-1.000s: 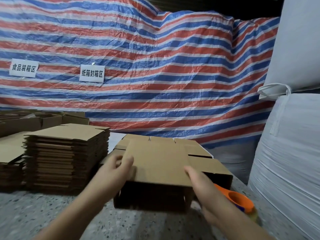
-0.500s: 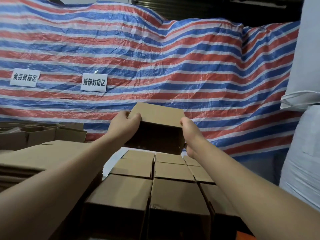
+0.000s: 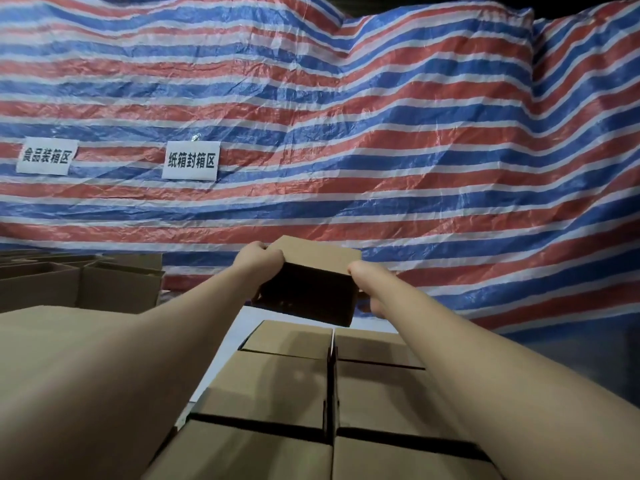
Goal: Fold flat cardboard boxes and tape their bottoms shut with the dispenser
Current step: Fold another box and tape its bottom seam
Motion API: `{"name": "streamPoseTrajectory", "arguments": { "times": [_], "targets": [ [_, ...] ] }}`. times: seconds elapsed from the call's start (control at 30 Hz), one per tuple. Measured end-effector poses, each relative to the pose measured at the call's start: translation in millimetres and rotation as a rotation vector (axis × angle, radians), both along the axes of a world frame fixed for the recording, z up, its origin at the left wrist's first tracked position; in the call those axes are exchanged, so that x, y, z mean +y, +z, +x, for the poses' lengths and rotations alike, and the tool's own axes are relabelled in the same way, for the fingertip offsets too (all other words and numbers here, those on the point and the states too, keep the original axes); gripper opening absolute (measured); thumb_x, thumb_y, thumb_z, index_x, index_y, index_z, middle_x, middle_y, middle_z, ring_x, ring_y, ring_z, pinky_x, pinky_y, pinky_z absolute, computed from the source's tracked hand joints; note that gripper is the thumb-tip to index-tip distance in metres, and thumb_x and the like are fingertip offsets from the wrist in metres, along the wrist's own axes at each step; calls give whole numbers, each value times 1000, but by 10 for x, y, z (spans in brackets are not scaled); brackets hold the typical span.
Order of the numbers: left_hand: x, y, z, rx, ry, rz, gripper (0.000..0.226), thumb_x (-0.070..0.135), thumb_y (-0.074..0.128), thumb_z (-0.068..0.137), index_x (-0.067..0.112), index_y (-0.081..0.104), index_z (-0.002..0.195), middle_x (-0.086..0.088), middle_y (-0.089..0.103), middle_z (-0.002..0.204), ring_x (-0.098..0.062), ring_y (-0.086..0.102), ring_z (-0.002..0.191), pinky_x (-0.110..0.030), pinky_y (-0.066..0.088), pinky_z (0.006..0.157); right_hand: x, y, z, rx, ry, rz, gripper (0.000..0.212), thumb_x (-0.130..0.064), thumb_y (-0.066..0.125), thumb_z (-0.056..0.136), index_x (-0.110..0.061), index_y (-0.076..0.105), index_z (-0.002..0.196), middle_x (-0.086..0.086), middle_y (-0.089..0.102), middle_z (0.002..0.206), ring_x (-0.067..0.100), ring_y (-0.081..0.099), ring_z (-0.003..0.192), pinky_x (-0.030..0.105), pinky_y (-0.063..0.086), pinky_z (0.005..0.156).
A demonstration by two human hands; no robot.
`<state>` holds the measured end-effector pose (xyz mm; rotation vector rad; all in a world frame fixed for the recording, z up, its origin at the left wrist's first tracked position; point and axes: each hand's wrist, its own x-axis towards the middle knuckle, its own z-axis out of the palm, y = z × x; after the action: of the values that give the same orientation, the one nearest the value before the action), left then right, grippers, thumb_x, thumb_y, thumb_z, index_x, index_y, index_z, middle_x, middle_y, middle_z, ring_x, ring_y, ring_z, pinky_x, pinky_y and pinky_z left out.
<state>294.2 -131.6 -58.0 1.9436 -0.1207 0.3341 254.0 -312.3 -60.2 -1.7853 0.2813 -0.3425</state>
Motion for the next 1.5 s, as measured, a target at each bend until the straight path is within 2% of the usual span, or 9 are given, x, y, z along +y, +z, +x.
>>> {"name": "streamPoseTrajectory", "arguments": {
  "times": [0.23, 0.4, 0.63, 0.83, 1.03, 1.13, 1.23, 1.3, 1.5],
  "targets": [
    [7, -353, 564, 113, 28, 94, 36, 25, 41, 101, 11, 51, 133, -12, 60, 117, -24, 59, 106, -32, 48, 84, 26, -340, 628, 18, 30, -29, 38, -5, 42, 93, -4, 55, 129, 12, 64, 113, 25, 62, 93, 33, 51, 81],
    [68, -482, 747, 159, 4, 110, 38, 21, 40, 101, 8, 48, 136, -12, 59, 110, -19, 58, 92, -28, 45, 75, 51, -495, 799, 74, 37, -99, 36, -6, 45, 97, 4, 51, 131, 13, 59, 105, 23, 56, 85, 27, 42, 57],
    [111, -675, 829, 218, 32, 185, 46, 25, 40, 103, 1, 44, 141, -18, 54, 133, -32, 56, 119, -40, 49, 99, 51, -746, 922, 117, 38, -173, 55, -34, 49, 104, -3, 40, 148, 15, 50, 146, 33, 51, 130, 43, 42, 111],
    [80, -691, 814, 216, 40, 162, 60, 39, 37, 104, 3, 29, 152, -19, 42, 148, -35, 44, 134, -42, 39, 109, 57, -757, 856, 121, 9, -237, 67, -47, 43, 105, -3, 31, 154, 18, 42, 153, 37, 45, 137, 46, 38, 113],
    [33, -512, 572, 122, 79, 252, 63, 39, 38, 104, -2, 27, 150, -19, 43, 147, -32, 47, 129, -34, 40, 90, 90, -534, 604, 105, -26, -245, 65, -46, 33, 107, -4, 24, 157, 17, 31, 161, 37, 37, 143, 46, 34, 115],
    [87, -303, 319, -7, 103, 296, 54, 32, 41, 102, -3, 39, 142, -21, 54, 132, -31, 57, 115, -34, 45, 86, 119, -324, 361, 44, -50, -238, 61, -39, 35, 107, -3, 28, 155, 17, 39, 155, 34, 49, 127, 43, 42, 103],
    [167, 14, -64, -236, 110, 231, 30, 23, 46, 101, -1, 63, 105, -16, 63, 88, -25, 62, 75, -37, 54, 69, 162, -24, 52, -33, -94, -268, 51, -30, 39, 105, -2, 39, 148, 17, 51, 142, 31, 54, 109, 36, 42, 86],
    [241, 248, -400, -354, 111, 189, 33, 24, 49, 102, 2, 63, 81, -13, 64, 74, -24, 62, 63, -35, 52, 58, 202, 176, -212, -75, -118, -324, 43, -22, 45, 102, -1, 48, 140, 18, 54, 136, 33, 57, 112, 31, 41, 82],
    [555, 784, -1426, -453, 135, 253, 58, 45, 36, 105, 10, 42, 58, -3, 42, 50, -18, 35, 44, -26, 27, 46, 466, 683, -1266, -194, -123, -365, 42, -32, 41, 107, 2, 60, 122, 10, 69, 90, 12, 66, 54, 18, 39, 45]
  ]
}}
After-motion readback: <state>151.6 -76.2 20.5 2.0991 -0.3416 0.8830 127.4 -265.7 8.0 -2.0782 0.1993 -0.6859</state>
